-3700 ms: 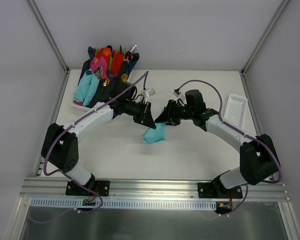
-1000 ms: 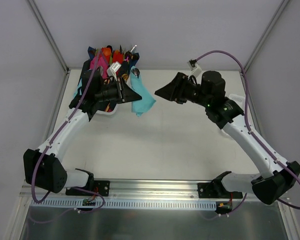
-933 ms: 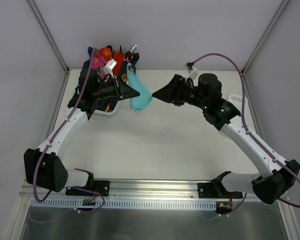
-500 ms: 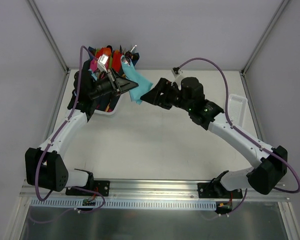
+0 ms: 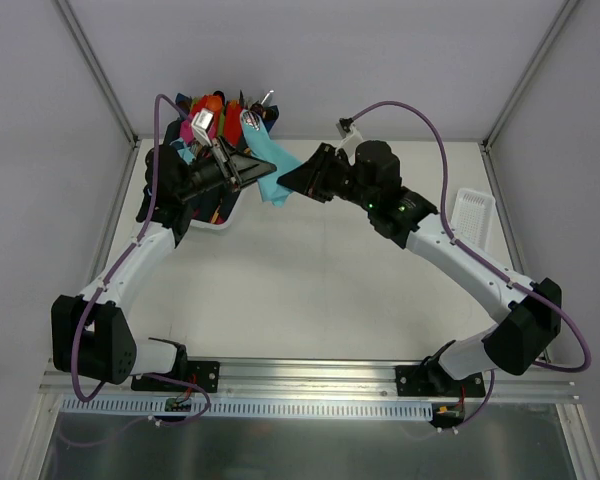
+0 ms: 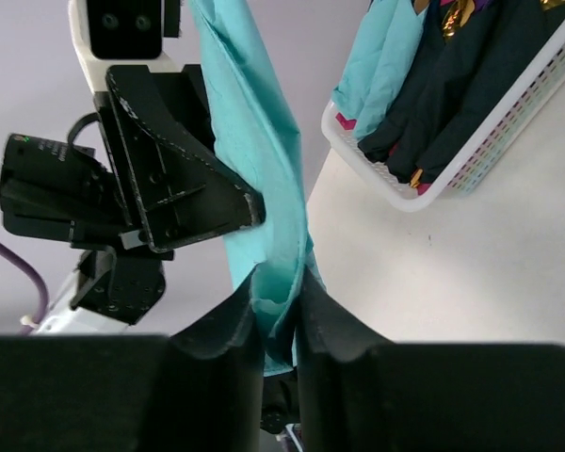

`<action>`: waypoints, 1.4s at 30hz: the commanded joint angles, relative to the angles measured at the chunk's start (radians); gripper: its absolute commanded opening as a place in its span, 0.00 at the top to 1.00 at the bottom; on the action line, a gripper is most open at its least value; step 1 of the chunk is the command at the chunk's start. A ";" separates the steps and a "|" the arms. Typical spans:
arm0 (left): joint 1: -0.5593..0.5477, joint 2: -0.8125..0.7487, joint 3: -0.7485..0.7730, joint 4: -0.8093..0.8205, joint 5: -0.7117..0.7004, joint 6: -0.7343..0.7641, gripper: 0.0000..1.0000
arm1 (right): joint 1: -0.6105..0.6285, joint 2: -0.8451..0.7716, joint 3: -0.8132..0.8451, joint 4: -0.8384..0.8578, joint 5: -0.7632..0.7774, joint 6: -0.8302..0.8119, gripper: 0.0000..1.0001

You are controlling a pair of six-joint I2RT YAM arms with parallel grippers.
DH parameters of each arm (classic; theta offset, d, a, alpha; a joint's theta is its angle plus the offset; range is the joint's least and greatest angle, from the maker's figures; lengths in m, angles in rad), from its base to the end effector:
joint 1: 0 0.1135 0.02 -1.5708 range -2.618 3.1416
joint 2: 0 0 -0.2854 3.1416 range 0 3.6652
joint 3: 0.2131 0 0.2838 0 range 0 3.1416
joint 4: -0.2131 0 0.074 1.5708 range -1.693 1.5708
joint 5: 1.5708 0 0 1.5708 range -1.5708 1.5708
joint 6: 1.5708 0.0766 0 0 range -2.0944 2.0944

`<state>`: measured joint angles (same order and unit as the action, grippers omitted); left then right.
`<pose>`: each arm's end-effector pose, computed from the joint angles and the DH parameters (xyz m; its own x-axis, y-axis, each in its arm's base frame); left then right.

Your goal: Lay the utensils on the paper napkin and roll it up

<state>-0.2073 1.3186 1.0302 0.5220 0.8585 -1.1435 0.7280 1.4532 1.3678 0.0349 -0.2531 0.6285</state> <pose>0.3330 -0.1293 0.3972 -0.6843 -0.4639 -0.5626 0.5605 0.1589 -0.8128 0.2978 0.2911 0.4256 -0.5190 0.2999 -0.8004 -0.6499 0.4698 0.5974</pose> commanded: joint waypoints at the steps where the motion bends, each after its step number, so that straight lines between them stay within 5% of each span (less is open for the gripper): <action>1: 0.008 -0.033 -0.033 0.208 0.036 -0.135 1.00 | 0.005 -0.005 -0.007 0.103 -0.031 0.023 0.83; 8: 0.013 -0.030 -0.099 0.369 0.034 -0.304 1.00 | -0.010 -0.020 -0.053 0.174 -0.103 0.033 0.94; 16: 0.014 -0.045 -0.128 0.516 0.028 -0.433 1.00 | -0.091 -0.048 -0.151 0.338 -0.233 0.131 0.92; 25: 0.014 -0.064 -0.139 0.544 0.017 -0.472 1.00 | -0.127 -0.068 -0.203 0.341 -0.270 0.154 0.85; 35: 0.014 -0.082 -0.101 0.501 0.040 -0.392 1.00 | -0.130 -0.200 -0.084 -0.163 -0.129 -0.124 0.74; 42: 0.011 -0.136 -0.015 0.156 0.093 -0.107 1.00 | -0.116 -0.289 0.123 -0.412 0.067 -0.230 0.59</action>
<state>-0.2012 1.2392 0.9432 0.7918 0.9131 -1.4170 0.6048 1.2339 1.3701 -0.2584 -0.3008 0.4896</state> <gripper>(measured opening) 0.178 0.398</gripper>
